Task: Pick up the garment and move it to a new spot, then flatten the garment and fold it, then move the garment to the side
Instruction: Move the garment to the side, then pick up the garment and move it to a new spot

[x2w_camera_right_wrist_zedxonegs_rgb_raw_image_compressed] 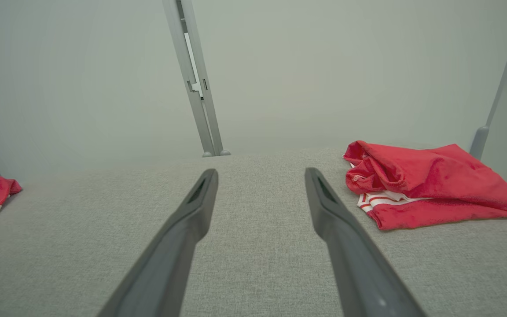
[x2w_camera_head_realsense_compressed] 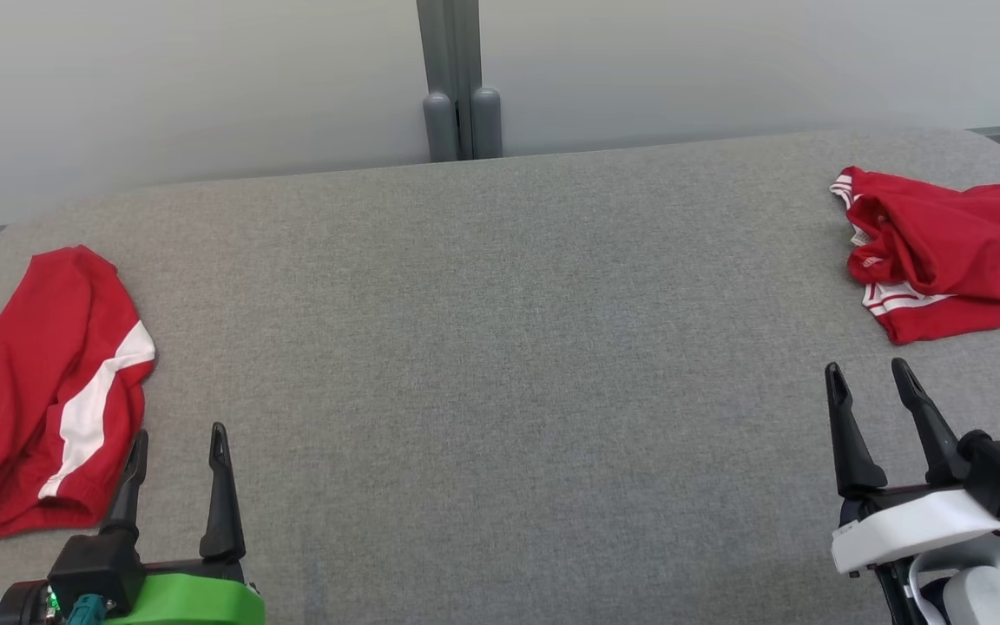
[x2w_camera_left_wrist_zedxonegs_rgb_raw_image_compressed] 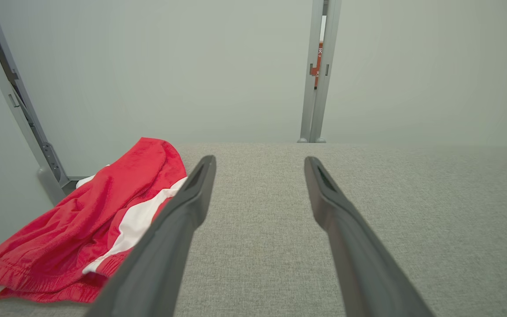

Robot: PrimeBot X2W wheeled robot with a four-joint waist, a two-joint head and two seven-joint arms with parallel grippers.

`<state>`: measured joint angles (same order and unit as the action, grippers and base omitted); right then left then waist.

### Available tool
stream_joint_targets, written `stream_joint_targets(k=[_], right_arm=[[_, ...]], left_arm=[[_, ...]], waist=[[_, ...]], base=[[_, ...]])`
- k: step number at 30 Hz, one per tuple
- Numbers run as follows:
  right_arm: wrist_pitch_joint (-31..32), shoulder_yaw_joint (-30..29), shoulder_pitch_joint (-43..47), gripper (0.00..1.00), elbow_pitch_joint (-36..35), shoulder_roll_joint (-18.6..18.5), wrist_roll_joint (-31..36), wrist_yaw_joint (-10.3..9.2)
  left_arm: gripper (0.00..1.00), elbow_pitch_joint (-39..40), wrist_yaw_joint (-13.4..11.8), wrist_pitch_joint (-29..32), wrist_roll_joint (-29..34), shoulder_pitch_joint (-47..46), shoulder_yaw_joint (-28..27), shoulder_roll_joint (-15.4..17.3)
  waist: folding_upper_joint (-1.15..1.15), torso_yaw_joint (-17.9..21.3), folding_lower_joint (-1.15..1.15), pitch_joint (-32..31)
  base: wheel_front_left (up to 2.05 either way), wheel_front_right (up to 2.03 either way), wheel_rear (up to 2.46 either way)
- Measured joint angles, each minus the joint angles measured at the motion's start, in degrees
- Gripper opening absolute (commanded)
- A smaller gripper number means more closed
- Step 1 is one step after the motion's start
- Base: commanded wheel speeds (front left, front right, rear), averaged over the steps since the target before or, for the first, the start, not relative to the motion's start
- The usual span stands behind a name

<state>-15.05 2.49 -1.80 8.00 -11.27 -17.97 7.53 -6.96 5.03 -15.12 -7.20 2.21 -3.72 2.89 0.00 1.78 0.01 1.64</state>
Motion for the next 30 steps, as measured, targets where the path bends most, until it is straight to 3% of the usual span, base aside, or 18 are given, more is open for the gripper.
stream_joint_targets(k=[10, 30], right_arm=[[0.0, -2.49, 3.97, 1.0, -2.57, 3.41, 1.45, 0.0], [0.0, -1.74, 4.47, 1.0, -2.19, 3.67, 2.15, 0.0]], left_arm=[[1.0, -1.23, 0.64, 0.0, 0.85, 0.2, -0.23, -0.01], [1.0, -2.44, 1.03, 0.0, 0.98, 0.14, 0.1, -0.01]], waist=[[0.0, 0.02, 0.0, -1.08], [0.0, -0.24, 0.0, -1.05]], base=[[0.0, 0.0, 0.0], [0.0, 0.0, 0.0]])
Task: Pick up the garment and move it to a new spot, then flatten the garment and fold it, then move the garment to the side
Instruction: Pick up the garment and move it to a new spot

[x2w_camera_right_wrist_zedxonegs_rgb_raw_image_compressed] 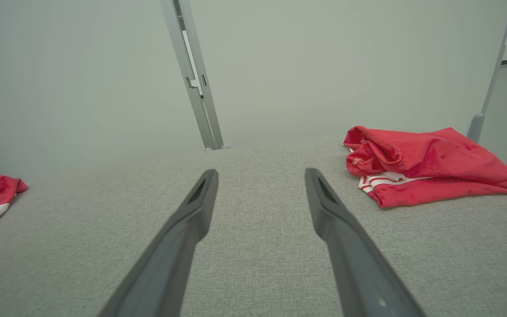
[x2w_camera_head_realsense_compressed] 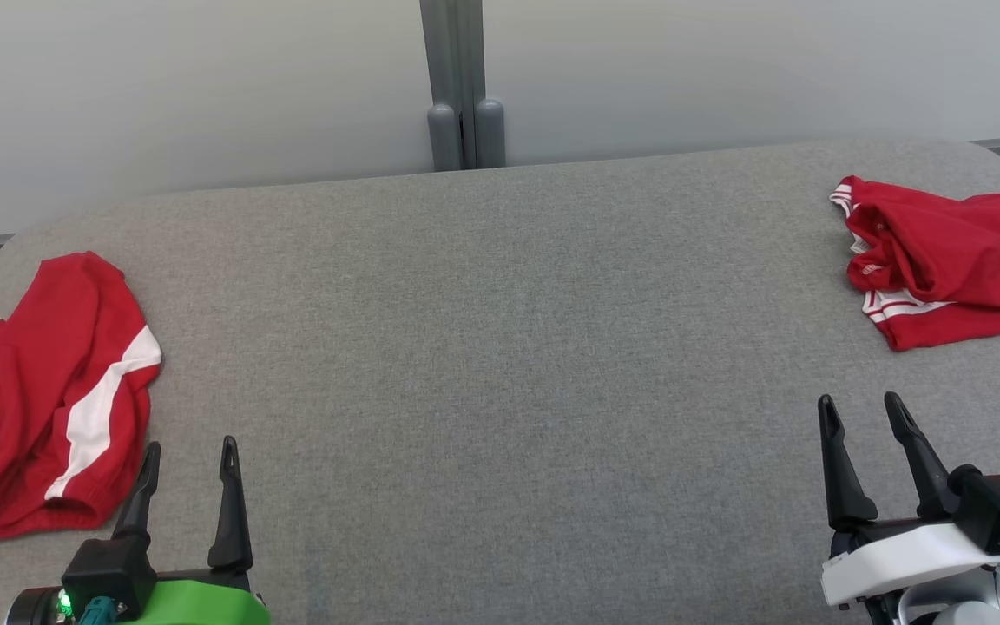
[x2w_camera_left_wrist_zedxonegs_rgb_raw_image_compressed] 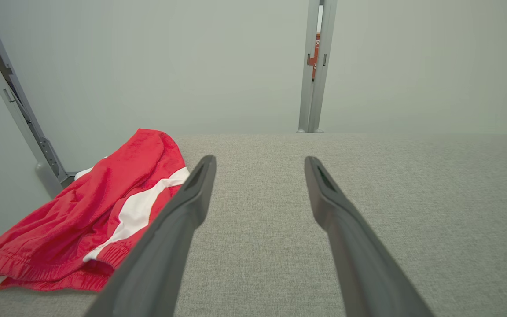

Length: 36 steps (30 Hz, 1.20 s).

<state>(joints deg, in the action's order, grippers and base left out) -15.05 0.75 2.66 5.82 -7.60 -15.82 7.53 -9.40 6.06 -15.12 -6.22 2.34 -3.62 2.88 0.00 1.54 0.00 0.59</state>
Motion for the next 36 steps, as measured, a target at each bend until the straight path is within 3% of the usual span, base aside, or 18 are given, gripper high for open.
stream_joint_targets(k=[18, 36], right_arm=[[0.0, 1.14, 0.04, 1.0, 0.3, -0.22, -0.02, 0.0], [0.0, 3.32, -0.16, 1.0, 1.75, -0.16, -0.02, 0.0]], left_arm=[[1.0, -0.11, -0.02, -0.01, 0.2, 0.01, -0.16, -0.01], [1.0, -0.04, 0.01, 0.0, 1.52, 0.12, -3.33, 0.03]], waist=[[0.0, -1.91, 0.0, 0.09], [0.0, -13.3, 0.0, 0.55]], base=[[0.0, 0.0, 0.0], [0.0, 0.0, 0.0]])
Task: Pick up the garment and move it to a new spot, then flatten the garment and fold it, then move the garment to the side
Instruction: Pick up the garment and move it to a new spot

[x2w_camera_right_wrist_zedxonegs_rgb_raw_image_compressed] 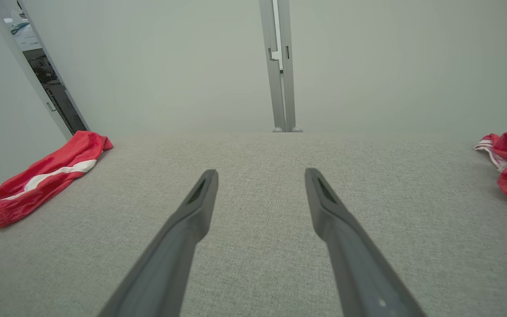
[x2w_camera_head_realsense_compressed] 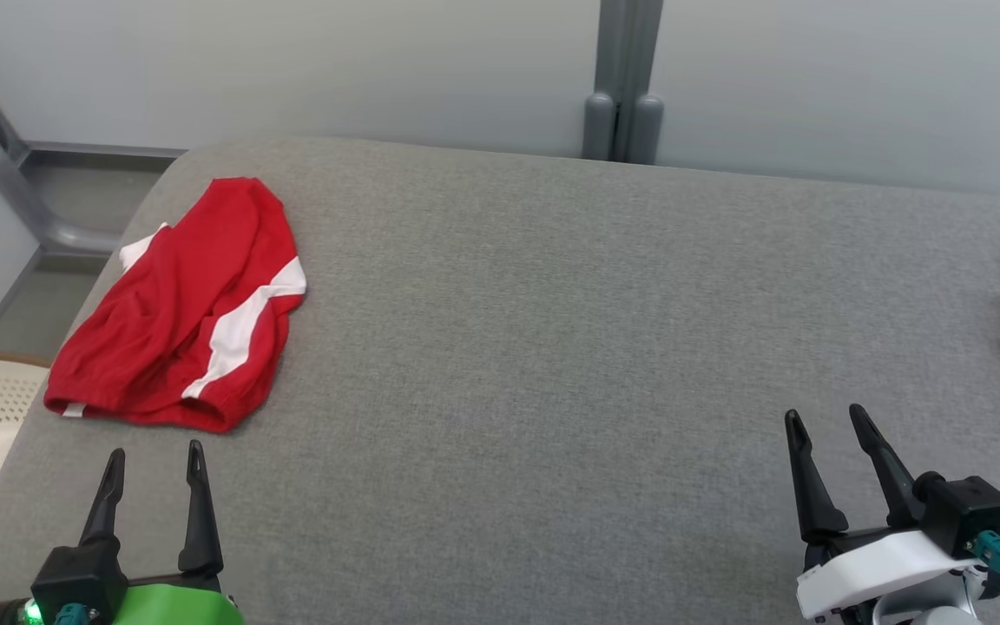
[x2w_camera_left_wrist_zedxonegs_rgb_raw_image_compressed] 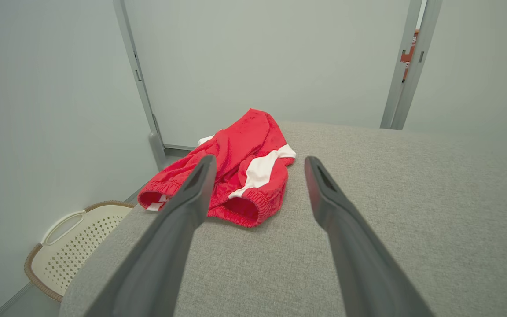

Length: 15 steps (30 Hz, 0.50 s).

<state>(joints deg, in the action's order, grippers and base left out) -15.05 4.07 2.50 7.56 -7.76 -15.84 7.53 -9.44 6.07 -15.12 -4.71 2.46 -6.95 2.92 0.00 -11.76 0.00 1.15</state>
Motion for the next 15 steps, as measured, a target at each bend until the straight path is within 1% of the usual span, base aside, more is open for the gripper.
stream_joint_targets(k=[10, 15], right_arm=[[0.0, 1.6, -0.53, 1.0, 0.66, -0.25, 0.1, 0.0], [0.0, 2.04, -0.83, 1.0, 0.82, -0.36, 0.19, 0.0]], left_arm=[[1.0, 0.42, -0.07, 0.0, 0.22, 0.83, -1.29, -0.01], [1.0, 0.47, -0.13, 0.0, 0.21, 1.48, -1.62, -0.01]], waist=[[0.0, -6.57, 0.0, 0.59], [0.0, -8.85, 0.0, 0.67]], base=[[0.0, 0.0, 0.0], [0.0, 0.0, 0.0]])
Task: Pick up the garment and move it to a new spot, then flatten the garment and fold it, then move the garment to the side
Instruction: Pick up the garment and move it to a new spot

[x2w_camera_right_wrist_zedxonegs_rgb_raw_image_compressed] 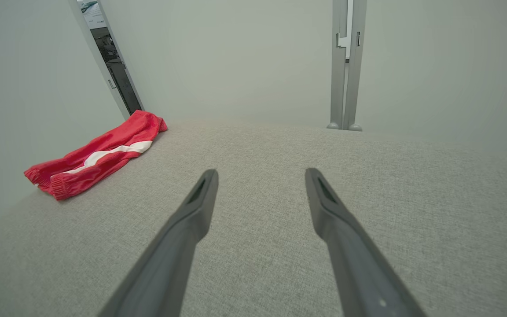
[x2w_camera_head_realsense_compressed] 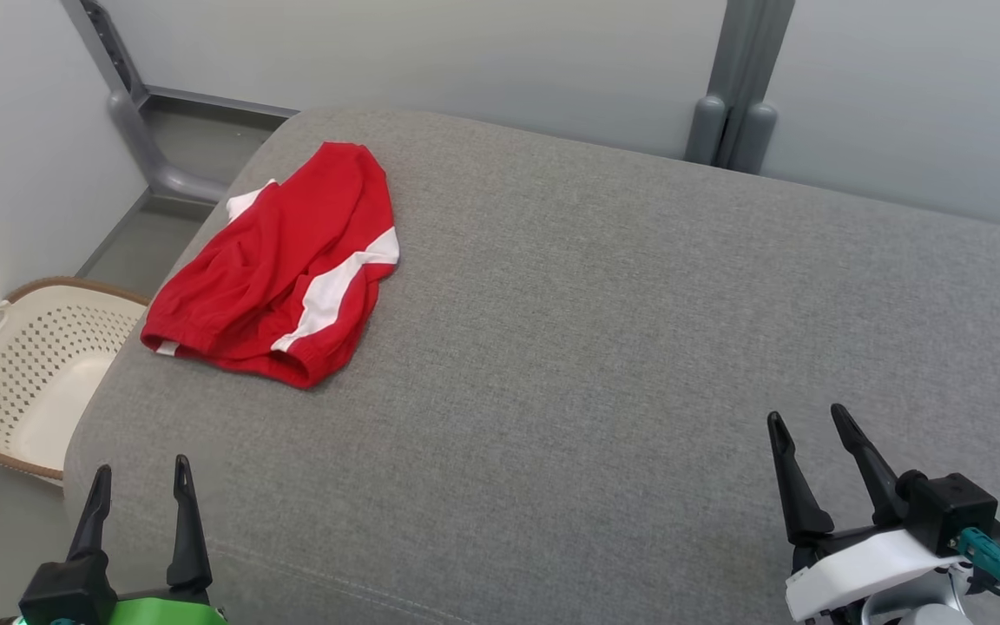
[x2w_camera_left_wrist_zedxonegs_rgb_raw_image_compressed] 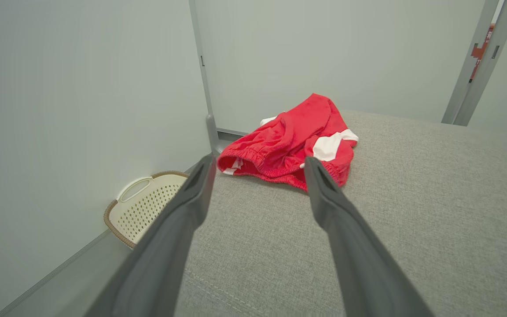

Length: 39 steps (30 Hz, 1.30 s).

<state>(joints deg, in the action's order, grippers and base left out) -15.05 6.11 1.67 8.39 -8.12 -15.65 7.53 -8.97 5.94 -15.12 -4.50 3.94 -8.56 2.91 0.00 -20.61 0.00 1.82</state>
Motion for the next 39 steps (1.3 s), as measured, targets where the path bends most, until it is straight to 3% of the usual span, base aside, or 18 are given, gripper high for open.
stream_joint_targets(k=[10, 23, 35, 39], right_arm=[[0.0, 0.23, -0.2, 1.0, 0.26, -0.18, 0.07, 0.0], [0.0, 0.25, -0.96, 1.0, -0.03, -1.35, 0.18, 0.0], [0.0, -5.25, -4.87, 1.0, -3.03, -7.17, 1.34, 0.01], [0.0, -7.86, -5.65, 1.0, -4.92, -9.24, 1.65, 0.0]], left_arm=[[1.0, -0.04, -0.41, 0.0, -0.02, 0.15, -0.3, -0.01], [1.0, -0.91, -0.11, 0.0, 0.22, -1.88, -0.15, 0.26], [1.0, -4.07, 0.7, 0.0, -2.6, -20.92, -2.53, 3.9], [1.0, -6.95, 0.89, -0.01, -4.14, -28.89, -4.52, 6.71]], waist=[[0.0, -2.0, 0.0, 0.34], [0.0, -1.17, 0.0, 1.2], [0.0, 3.02, 0.0, 7.55], [0.0, 5.22, 0.0, 11.04]], base=[[0.0, 0.0, 0.0], [0.0, 0.0, 0.0], [0.0, 0.0, 0.0], [0.0, 0.0, 0.0]])
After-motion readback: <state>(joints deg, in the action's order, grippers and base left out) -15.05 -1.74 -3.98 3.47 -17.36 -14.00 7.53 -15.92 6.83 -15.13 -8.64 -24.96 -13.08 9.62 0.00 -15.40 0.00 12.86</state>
